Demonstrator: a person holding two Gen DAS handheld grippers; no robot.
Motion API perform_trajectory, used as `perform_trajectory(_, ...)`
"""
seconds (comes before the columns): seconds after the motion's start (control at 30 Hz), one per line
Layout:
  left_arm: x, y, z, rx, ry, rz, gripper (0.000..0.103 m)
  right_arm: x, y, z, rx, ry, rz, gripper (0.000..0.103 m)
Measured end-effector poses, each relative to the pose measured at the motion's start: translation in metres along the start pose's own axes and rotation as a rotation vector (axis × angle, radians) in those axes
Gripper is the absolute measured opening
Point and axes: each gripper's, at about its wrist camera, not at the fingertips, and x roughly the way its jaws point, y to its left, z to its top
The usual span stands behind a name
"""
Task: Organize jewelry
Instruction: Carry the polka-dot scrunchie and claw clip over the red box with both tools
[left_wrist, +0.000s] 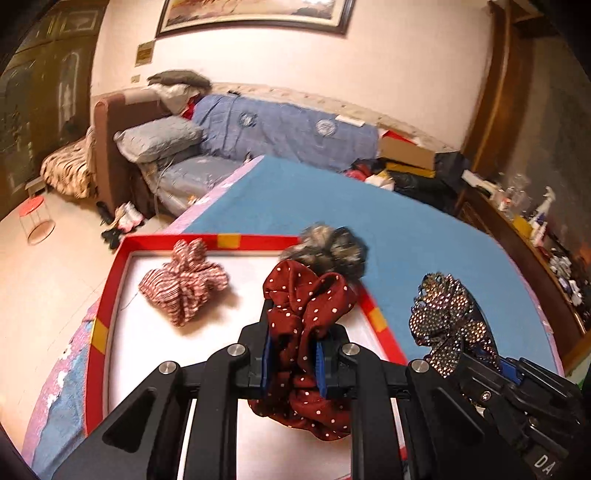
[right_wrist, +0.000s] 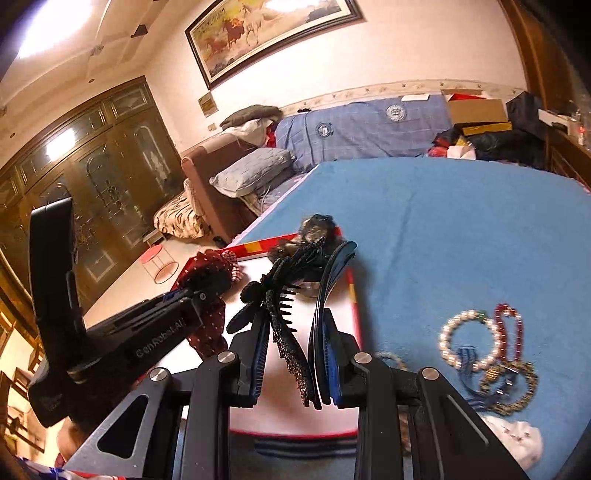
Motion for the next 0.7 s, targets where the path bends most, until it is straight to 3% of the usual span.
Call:
perform_trajectory(0.47, 0.031, 0.044, 0.000, -0.144, 0.120, 0.158, 0.017, 0.063, 0.011, 0.013, -0.029, 0.099, 0.009, 0.030)
perform_trajectory(0.7, 0.036, 0.056, -0.003, -0.180, 0.140, 0.191, 0.017, 0.090, 0.011, 0.017, -0.026, 0.140, -0.003, 0.030)
